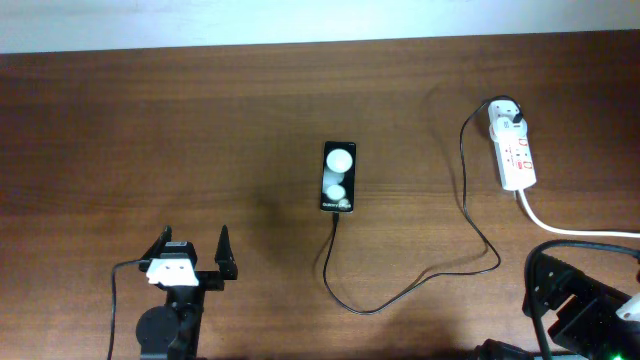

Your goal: Plug charger to phone and switch on socket

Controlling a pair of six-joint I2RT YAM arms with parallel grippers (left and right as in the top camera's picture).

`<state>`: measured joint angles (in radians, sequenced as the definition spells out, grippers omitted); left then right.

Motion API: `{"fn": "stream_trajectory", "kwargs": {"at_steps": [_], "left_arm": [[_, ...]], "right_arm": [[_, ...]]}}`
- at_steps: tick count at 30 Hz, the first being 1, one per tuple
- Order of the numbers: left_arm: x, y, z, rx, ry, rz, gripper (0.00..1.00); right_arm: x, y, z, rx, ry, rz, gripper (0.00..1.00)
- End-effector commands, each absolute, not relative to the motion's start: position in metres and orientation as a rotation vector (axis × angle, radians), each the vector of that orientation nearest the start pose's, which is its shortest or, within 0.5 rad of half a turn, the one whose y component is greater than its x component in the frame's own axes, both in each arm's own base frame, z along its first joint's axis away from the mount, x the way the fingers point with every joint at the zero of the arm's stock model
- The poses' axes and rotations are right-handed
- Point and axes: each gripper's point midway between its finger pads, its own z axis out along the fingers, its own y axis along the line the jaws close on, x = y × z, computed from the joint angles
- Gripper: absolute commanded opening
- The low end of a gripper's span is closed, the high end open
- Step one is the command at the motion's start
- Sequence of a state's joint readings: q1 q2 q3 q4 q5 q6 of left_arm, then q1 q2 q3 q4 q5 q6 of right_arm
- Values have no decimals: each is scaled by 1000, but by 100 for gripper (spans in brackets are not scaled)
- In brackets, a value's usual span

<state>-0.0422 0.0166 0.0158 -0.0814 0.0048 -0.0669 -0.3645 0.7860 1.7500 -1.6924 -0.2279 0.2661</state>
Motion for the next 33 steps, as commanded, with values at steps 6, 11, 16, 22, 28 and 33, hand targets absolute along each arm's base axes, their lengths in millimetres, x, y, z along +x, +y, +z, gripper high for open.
{"fn": "stream_trajectory", "kwargs": {"at_steps": [6,11,16,22,28,33], "left_arm": [[246,-14,155,13,1655,-86,99],[246,-14,155,13,1656,-86,99],[246,-14,155,13,1655,-87,99],[246,-14,155,13,1655,-87,99],[246,-14,155,13,1655,-86,99],[246,-14,155,13,1655,-86,99]], "right_arm": [[107,-6,374,602,2205,160,99],[117,-8,350,438,2313,105,99],[146,-4,330,207,2169,85,99],[183,8,297,28,1913,110,99],[216,7,252,-9,1739,96,99],[224,15,225,-52,1671,118,99]]}}
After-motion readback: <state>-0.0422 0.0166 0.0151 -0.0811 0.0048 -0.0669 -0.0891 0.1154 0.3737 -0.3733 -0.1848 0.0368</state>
